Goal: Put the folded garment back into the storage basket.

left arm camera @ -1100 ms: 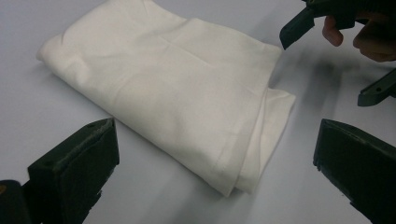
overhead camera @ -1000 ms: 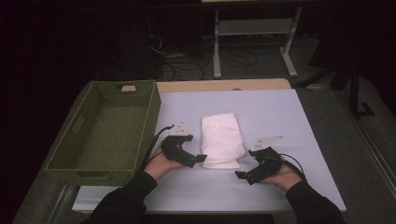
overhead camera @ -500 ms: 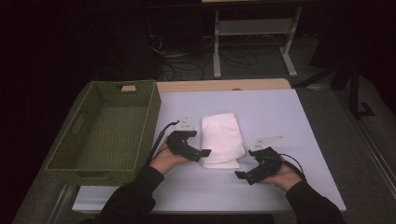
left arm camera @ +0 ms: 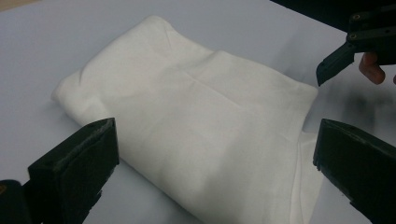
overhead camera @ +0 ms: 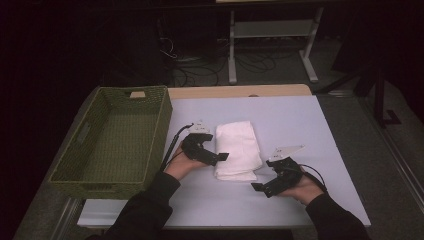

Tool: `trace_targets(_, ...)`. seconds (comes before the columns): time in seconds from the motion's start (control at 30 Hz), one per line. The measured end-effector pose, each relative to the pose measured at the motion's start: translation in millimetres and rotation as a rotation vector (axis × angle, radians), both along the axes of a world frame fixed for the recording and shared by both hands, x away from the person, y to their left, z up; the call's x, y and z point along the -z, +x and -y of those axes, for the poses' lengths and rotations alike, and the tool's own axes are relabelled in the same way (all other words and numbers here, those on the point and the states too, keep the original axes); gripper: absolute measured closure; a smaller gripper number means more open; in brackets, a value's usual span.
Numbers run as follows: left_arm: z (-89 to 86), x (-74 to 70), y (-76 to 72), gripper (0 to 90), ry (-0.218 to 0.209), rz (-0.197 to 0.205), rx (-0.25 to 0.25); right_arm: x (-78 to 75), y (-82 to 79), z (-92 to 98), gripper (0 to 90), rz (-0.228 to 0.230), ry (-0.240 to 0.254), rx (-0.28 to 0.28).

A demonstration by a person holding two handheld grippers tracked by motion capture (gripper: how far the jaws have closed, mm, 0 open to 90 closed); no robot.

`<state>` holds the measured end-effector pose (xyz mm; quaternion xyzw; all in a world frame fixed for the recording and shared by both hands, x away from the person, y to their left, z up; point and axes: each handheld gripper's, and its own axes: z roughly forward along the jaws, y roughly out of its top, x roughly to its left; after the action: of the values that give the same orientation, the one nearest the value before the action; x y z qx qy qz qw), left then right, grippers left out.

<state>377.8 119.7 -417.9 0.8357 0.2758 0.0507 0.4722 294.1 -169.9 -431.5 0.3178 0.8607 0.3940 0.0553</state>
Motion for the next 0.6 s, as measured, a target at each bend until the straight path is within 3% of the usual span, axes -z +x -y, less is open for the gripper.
trace_targets(0.6, 8.0, -1.4, 23.9, 0.0, -0.026, -0.006, -0.030, -1.0, 0.2, 0.3, 0.0, -0.003, 0.016, -0.002)
